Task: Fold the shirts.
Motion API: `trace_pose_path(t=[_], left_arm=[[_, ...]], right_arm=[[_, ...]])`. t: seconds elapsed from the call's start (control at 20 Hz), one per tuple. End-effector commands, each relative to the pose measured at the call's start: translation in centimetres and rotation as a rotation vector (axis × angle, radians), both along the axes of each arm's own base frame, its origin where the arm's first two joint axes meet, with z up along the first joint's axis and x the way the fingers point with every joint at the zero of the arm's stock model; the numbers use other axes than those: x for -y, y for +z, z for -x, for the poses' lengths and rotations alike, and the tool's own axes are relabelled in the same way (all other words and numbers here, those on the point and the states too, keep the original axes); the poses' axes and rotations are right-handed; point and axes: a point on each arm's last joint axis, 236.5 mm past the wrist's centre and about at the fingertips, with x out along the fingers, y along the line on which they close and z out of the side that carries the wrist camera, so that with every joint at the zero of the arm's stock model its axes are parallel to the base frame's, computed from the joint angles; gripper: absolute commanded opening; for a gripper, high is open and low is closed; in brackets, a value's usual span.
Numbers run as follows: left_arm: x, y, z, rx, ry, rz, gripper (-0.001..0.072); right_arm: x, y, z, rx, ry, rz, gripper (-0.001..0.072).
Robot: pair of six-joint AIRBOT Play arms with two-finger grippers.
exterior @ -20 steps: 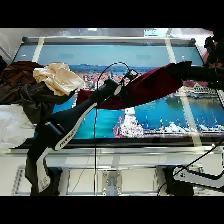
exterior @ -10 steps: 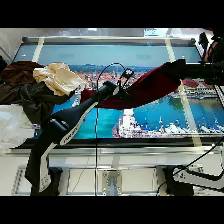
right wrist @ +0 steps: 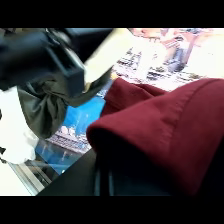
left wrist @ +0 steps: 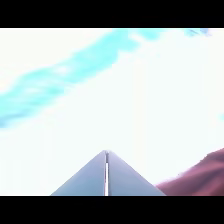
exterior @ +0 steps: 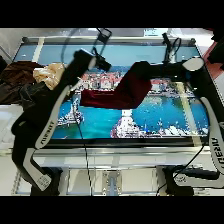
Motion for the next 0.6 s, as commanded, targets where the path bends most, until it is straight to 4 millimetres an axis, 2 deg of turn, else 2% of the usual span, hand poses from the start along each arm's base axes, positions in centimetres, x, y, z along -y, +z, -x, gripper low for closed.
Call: trace_pose_path(t=[0.0, 0.1, 0.2, 0.3, 0.35, 0.4, 0.45, 0.55], left_arm=[[-7.7, 5.5, 0.2, 0.039, 0.14, 0.014, 0.001], [-10.5, 6.3, 0.8, 0.022, 0.192, 0.011, 0.001], [-11.9, 6.0, 1.3, -0.015, 0.222, -0.002, 0.001], [-12.2, 5.5, 1.7, -0.04, 0.231, -0.01, 0.001], [-12.2, 5.5, 1.7, -0.04, 0.229, -0.006, 0.001], [-12.0, 5.5, 1.7, -0.043, 0.226, 0.0, 0.001], [-12.0, 5.4, 1.8, -0.045, 0.226, 0.002, 0.001], [-11.9, 5.4, 1.8, -0.049, 0.224, 0.006, 0.0011]], right_arm=[[-7.7, -0.9, -1.6, 0.02, -0.019, -0.074, 0.0017], [-12.3, -2.5, -2.4, 0.023, 0.002, -0.087, 0.0017], [-15.2, -4.9, -3.9, -0.014, -0.056, -0.117, 0.0019], [-17.1, -7.0, -4.8, -0.075, -0.109, -0.175, 0.0027], [-17.7, -7.6, -5.1, -0.098, -0.138, -0.206, 0.0117], [-17.9, -8.0, -5.5, -0.116, -0.167, -0.23, 0.0341], [-17.9, -8.1, -5.7, -0.128, -0.177, -0.243, 0.0439], [-16.9, -7.8, -6.2, -0.134, -0.177, -0.248, 0.044]])
